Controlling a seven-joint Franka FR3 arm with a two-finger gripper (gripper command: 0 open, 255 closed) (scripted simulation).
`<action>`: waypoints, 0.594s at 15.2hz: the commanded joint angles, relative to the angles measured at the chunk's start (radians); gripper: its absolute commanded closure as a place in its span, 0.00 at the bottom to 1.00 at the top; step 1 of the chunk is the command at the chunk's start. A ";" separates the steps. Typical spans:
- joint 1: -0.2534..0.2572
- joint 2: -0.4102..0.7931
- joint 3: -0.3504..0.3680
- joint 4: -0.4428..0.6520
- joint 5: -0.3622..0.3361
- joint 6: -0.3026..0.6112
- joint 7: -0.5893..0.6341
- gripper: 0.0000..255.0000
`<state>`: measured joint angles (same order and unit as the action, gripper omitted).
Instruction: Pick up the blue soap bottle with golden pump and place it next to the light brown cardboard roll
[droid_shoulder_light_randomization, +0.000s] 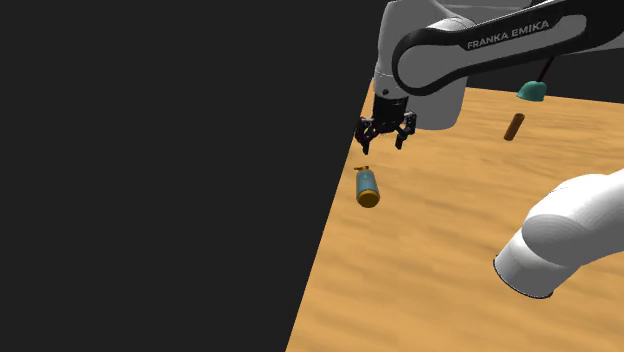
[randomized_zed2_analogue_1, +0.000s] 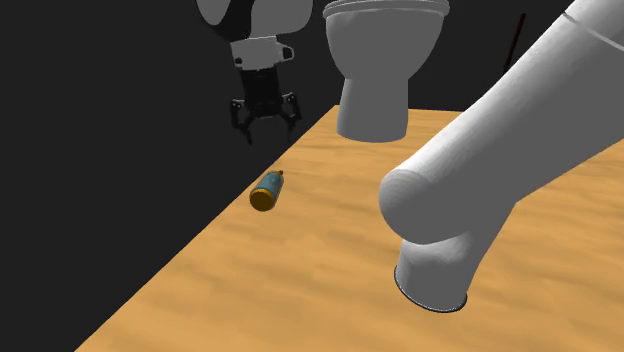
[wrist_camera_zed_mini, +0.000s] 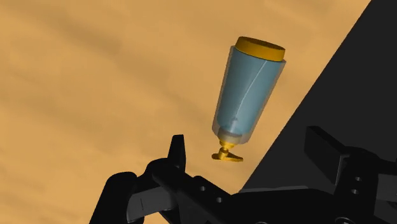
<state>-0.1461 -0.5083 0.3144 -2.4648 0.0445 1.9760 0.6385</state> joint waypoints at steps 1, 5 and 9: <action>-0.024 0.064 0.036 0.000 -0.014 0.042 0.090 0.00; -0.076 0.216 0.100 0.013 -0.065 0.126 0.272 0.00; -0.103 0.310 0.125 0.009 -0.110 0.191 0.372 0.00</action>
<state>-0.2457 -0.2439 0.4310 -2.4438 -0.0558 2.1512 0.9875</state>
